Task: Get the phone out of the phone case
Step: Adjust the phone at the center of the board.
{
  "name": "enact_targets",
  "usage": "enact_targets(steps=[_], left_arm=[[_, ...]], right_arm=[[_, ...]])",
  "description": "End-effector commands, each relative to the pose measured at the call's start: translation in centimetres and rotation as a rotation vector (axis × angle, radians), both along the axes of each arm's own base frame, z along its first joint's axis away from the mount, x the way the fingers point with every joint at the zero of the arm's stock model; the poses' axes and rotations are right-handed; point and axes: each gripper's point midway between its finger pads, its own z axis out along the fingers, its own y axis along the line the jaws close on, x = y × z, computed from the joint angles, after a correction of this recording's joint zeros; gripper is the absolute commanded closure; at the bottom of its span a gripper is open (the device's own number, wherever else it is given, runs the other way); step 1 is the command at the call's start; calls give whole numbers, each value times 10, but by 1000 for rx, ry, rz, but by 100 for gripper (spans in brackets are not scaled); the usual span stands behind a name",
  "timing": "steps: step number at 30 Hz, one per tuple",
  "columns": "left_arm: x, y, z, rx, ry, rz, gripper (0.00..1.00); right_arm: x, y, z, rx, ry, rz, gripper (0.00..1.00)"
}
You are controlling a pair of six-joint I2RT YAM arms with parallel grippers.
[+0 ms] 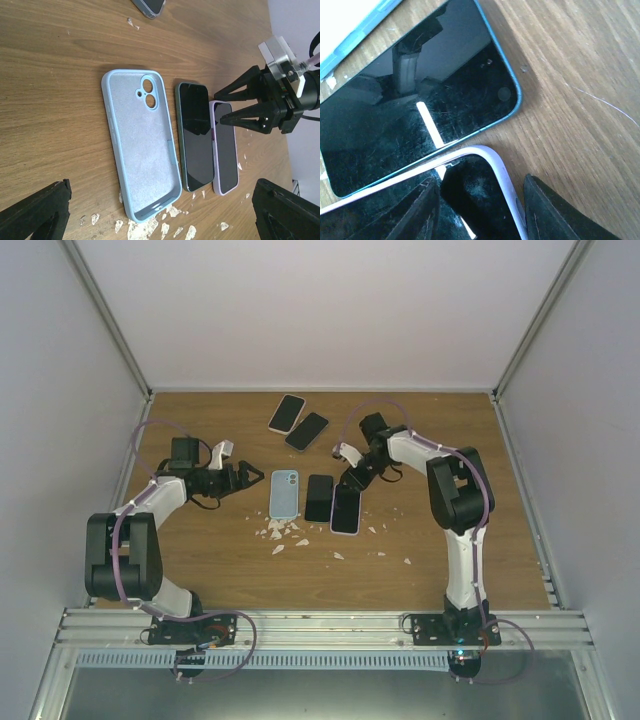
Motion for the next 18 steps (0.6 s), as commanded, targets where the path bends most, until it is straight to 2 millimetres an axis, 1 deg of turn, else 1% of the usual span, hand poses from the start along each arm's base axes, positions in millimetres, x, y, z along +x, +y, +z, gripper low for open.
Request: enact_targets(steps=[1,6,11,14,18], left_arm=[[4,2,4,-5,-41,3,1],[4,3,4,-4,-40,6,1],[4,3,4,-4,-43,9,1],[4,4,3,-5,-41,11,1],[5,4,4,-7,-43,12,1]], right_arm=[[-23,0,-11,-9,27,80,54],[-44,-3,-14,-25,39,132,57],[-67,-6,-9,-27,39,176,57],[-86,-2,-7,-34,28,225,57],[-115,2,-16,-75,32,296,58]])
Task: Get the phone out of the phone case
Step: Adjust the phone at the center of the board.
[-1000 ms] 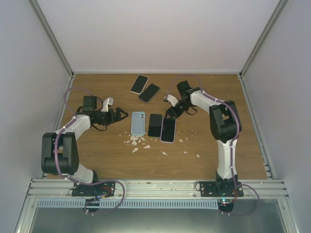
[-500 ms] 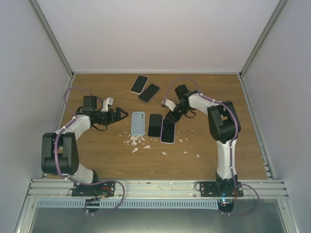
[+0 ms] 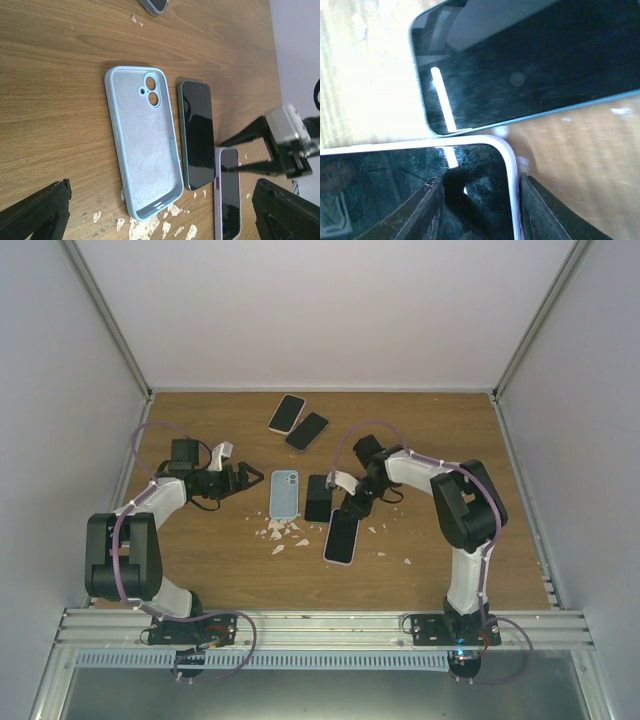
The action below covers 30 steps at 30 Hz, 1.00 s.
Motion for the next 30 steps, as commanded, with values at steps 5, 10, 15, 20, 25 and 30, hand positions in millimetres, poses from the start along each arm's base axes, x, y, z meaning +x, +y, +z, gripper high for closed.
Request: enact_targets(steps=[5,10,15,20,25,30], left_arm=[[5,4,10,-2,-64,8,1],[4,6,10,-2,-70,15,1],[5,7,11,-4,-71,17,1],[5,8,10,-5,-69,21,1],[5,8,10,-7,-67,21,1],[6,8,10,-8,-66,22,1]], right_arm=[[-66,-3,-23,-129,48,139,57],[-74,-2,-4,-108,19,154,53],[-66,0,31,-74,-30,95,24],[-76,-10,54,-49,-77,94,35],[-73,-45,34,-168,-117,54,51],[-62,-66,17,-282,-181,36,65]])
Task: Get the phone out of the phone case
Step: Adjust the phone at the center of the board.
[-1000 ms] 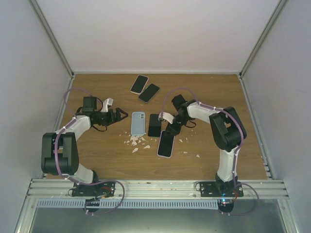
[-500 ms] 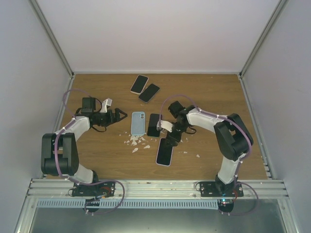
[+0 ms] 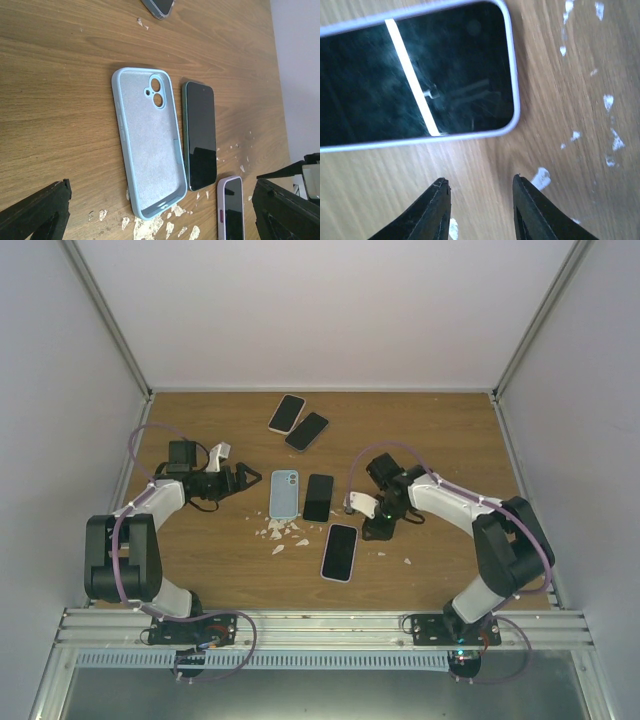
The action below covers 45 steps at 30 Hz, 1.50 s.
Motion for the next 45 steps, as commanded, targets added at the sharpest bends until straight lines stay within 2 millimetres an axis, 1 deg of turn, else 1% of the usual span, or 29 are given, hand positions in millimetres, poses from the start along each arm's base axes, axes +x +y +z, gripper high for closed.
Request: enact_targets(steps=[1,5,11,16,21,28,33,35,37,39,40,42,43,45], left_arm=[[6,2,12,-6,-60,4,1],[6,3,12,-3,-64,7,1],[6,4,11,-6,-61,9,1],[8,5,11,-11,-58,11,1],[8,6,10,-13,-55,14,1],[9,6,10,-17,-51,13,1],[9,6,8,-19,-46,13,1],[10,6,8,-20,-44,15,1],[10,6,8,-21,-43,14,1],[11,6,9,-20,-44,13,1],[11,6,9,-17,-46,12,1],[11,7,12,-14,-53,13,1],[11,8,12,-13,-54,15,1],[10,9,12,-13,-55,19,1]], right_arm=[[13,-20,-15,-114,-68,-13,67],[14,-16,-25,-114,-51,-22,71],[10,7,-31,-87,-35,7,71],[13,23,-33,-75,-45,28,71],[13,40,-37,-68,-51,64,72],[-3,72,-33,-33,-34,138,72],[-20,100,-26,3,-28,198,71],[-23,114,-22,21,-33,216,70],[-24,125,-20,29,-38,229,67],[-22,135,-16,36,-37,234,58],[-22,138,-14,44,-29,230,51],[-20,141,-8,54,-31,220,34],[-20,142,-2,65,-35,213,27],[-21,142,8,82,-46,206,17]])
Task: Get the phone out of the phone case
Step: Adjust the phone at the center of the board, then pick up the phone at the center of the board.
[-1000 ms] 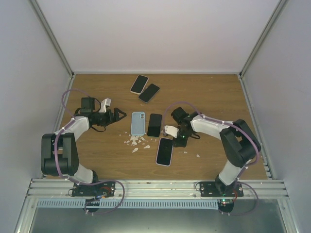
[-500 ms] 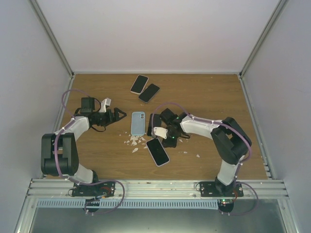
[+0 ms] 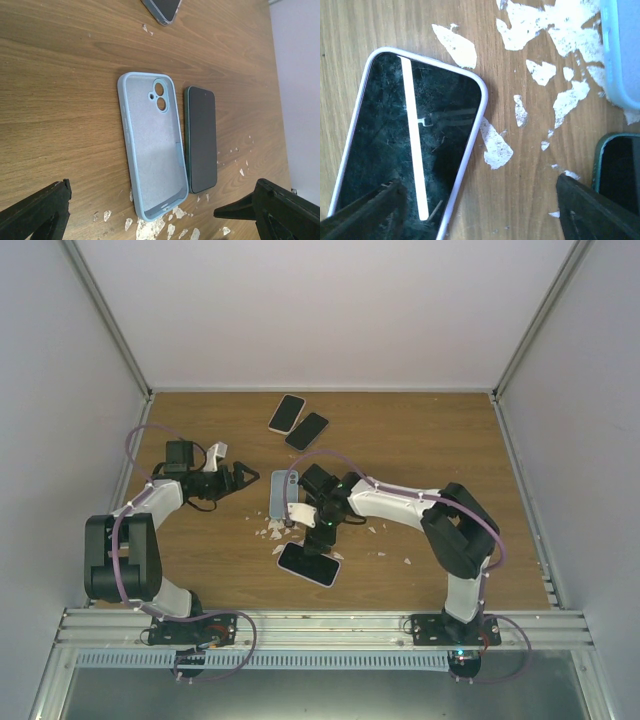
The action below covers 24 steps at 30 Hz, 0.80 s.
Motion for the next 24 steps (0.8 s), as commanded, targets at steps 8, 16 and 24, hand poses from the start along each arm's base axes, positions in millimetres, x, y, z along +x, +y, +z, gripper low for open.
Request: enact_targets(steps=[8,16,24], left_arm=[[17,7,15,-5,-57,12,1],[13,10,16,8,-73,21,1],[13,12,14,7,-71,24,1]], right_arm=[[-35,2,27,51,-18,9,0],[-56,-3,-6,-47,-57,21,0],[-61,-9,-34,-150,-113,51,0]])
